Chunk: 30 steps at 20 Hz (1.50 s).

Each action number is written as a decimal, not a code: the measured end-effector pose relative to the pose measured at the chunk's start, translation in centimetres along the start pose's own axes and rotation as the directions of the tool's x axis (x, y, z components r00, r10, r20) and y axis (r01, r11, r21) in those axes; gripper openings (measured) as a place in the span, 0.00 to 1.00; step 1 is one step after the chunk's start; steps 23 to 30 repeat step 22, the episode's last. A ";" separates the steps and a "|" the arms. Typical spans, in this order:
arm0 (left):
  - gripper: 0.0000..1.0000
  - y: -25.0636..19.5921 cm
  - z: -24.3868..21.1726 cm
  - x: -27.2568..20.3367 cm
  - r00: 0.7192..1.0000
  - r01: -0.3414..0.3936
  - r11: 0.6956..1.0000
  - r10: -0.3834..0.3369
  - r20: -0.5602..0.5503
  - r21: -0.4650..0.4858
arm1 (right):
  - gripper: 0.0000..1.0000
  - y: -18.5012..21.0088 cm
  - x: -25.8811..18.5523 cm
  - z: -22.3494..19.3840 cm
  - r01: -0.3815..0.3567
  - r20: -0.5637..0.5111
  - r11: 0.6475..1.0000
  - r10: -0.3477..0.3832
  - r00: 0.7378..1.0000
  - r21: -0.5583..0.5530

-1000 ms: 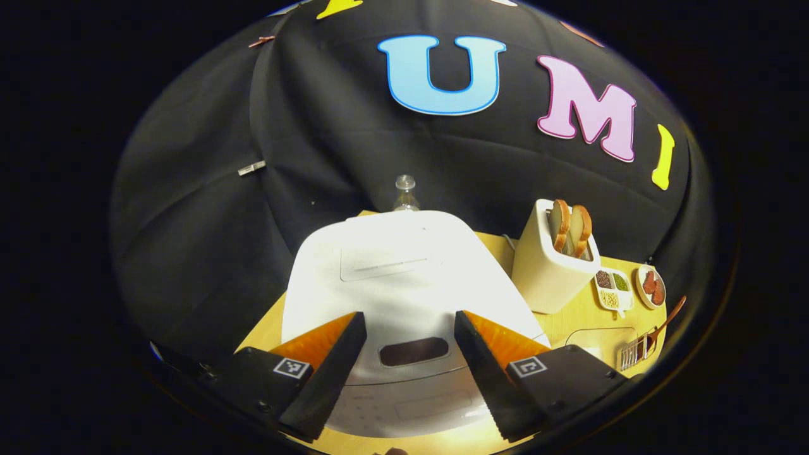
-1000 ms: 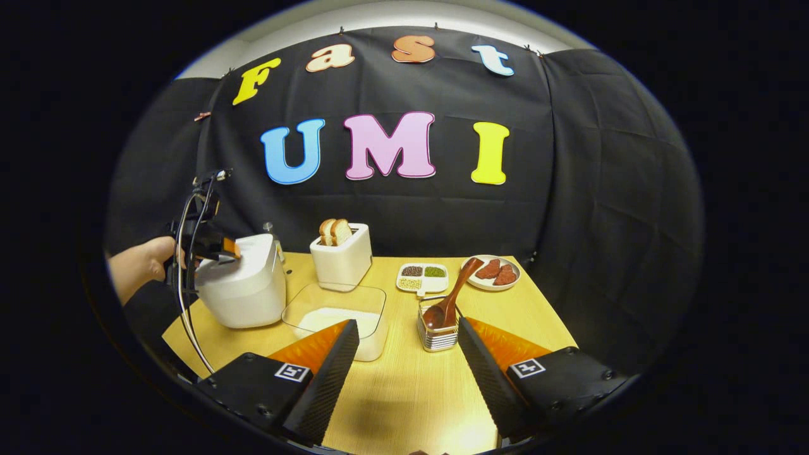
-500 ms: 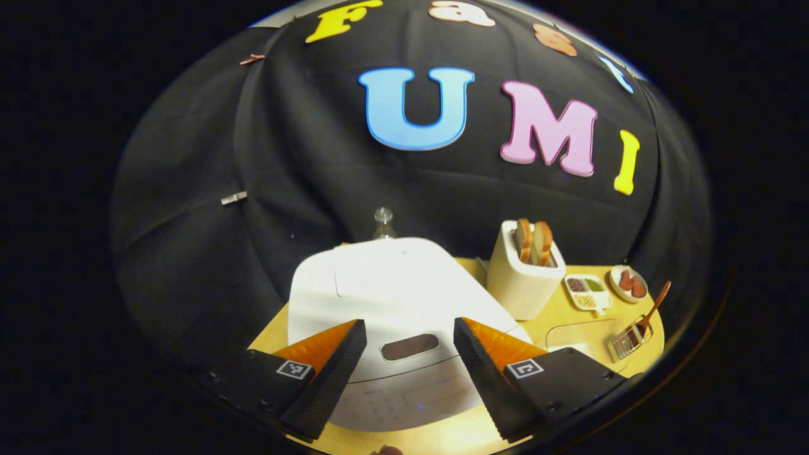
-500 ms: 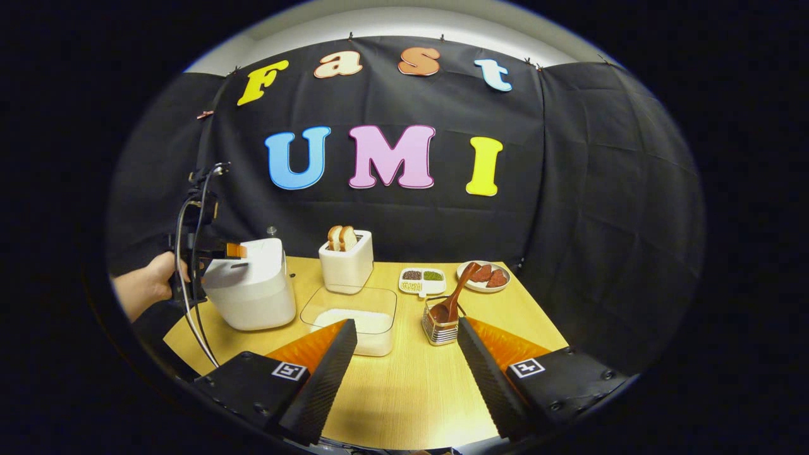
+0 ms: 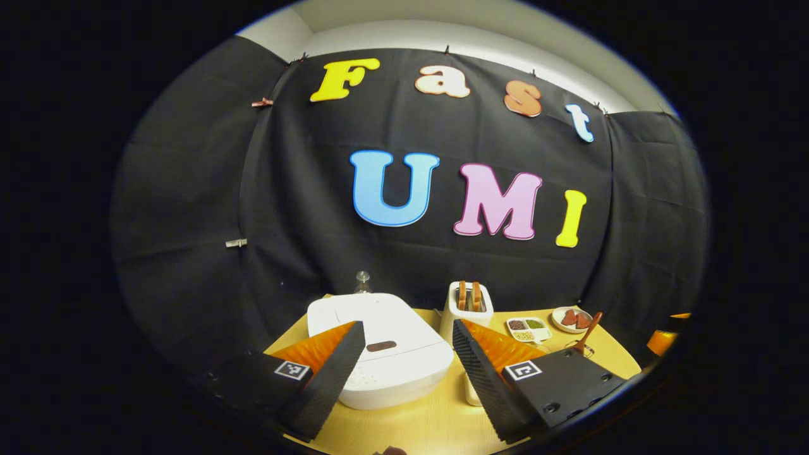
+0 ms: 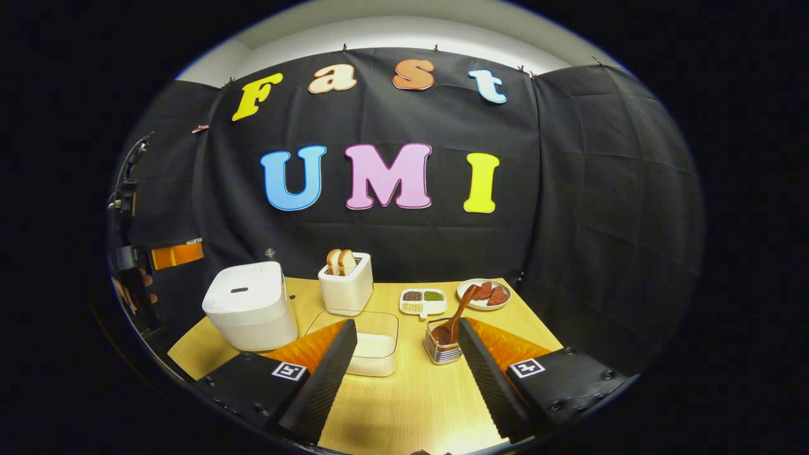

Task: Close the left gripper, press the button to open the rice cooker; take a wooden spoon from the chopstick holder with the right hand, scoop a spoonful of rice and pour it into the rice cooker, then put the wooden spoon back into the chopstick holder.

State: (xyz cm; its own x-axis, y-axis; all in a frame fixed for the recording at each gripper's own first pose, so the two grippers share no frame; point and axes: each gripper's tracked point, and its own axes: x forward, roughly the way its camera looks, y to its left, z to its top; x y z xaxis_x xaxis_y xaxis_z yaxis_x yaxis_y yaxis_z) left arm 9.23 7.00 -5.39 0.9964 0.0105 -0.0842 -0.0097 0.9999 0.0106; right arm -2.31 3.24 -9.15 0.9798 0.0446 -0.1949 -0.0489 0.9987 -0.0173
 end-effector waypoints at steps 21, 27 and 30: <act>0.95 -7.6 1.8 -6.9 1.000 -0.020 0.998 0.020 0.007 -0.057 | 0.99 -8.0 2.3 7.5 -0.018 0.161 0.995 0.003 0.987 0.093; 0.95 -8.1 1.9 -6.7 1.000 -0.022 0.998 0.023 0.009 -0.064 | 0.98 -8.6 2.8 8.3 -0.015 0.171 0.995 -0.002 0.985 0.096; 0.95 -8.1 1.9 -6.7 1.000 -0.022 0.998 0.023 0.009 -0.064 | 0.98 -8.6 2.8 8.3 -0.015 0.171 0.995 -0.002 0.985 0.096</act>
